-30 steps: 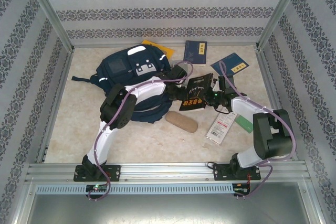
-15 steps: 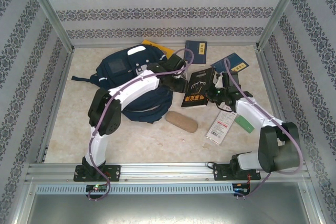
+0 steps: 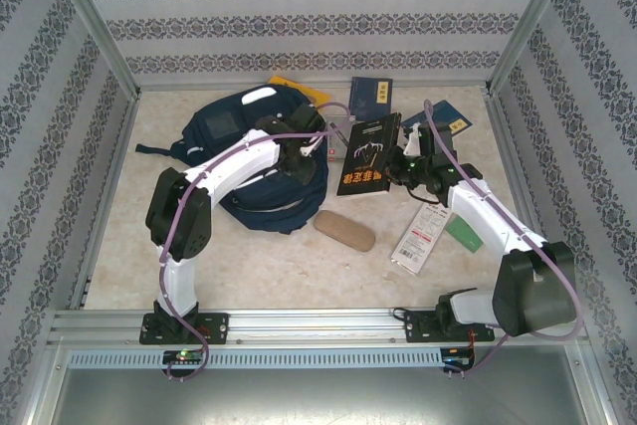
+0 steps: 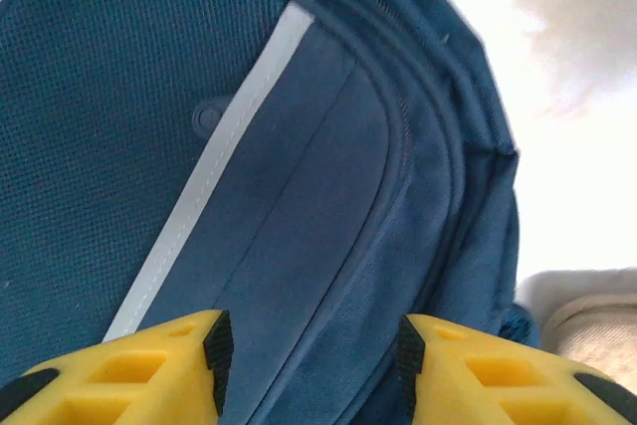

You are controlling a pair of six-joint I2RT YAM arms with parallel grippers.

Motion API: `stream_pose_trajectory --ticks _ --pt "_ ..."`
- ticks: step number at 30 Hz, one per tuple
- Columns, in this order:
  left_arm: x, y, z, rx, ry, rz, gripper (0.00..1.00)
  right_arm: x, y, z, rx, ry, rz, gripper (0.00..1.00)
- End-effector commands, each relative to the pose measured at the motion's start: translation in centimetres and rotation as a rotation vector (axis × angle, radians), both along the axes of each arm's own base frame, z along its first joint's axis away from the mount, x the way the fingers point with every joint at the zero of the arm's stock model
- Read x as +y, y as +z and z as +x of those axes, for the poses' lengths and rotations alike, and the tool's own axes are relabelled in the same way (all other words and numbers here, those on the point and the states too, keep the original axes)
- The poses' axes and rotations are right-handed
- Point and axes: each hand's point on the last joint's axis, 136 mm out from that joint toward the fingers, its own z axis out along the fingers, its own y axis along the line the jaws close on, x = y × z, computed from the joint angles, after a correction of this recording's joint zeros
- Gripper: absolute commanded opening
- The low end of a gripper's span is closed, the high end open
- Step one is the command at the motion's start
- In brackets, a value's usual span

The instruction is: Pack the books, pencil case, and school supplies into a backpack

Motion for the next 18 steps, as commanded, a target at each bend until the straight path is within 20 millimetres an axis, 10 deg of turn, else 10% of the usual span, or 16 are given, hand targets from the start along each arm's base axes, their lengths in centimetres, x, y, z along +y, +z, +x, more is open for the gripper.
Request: stream_pose_trajectory --ticks 1,18 --pt "2.2 0.1 -1.7 0.029 -0.073 0.101 0.51 1.0 3.1 0.6 -0.097 0.043 0.029 0.0" --pt "5.0 -5.7 -0.1 0.02 -0.046 0.304 0.51 1.4 3.0 0.2 -0.092 0.051 0.051 0.0"
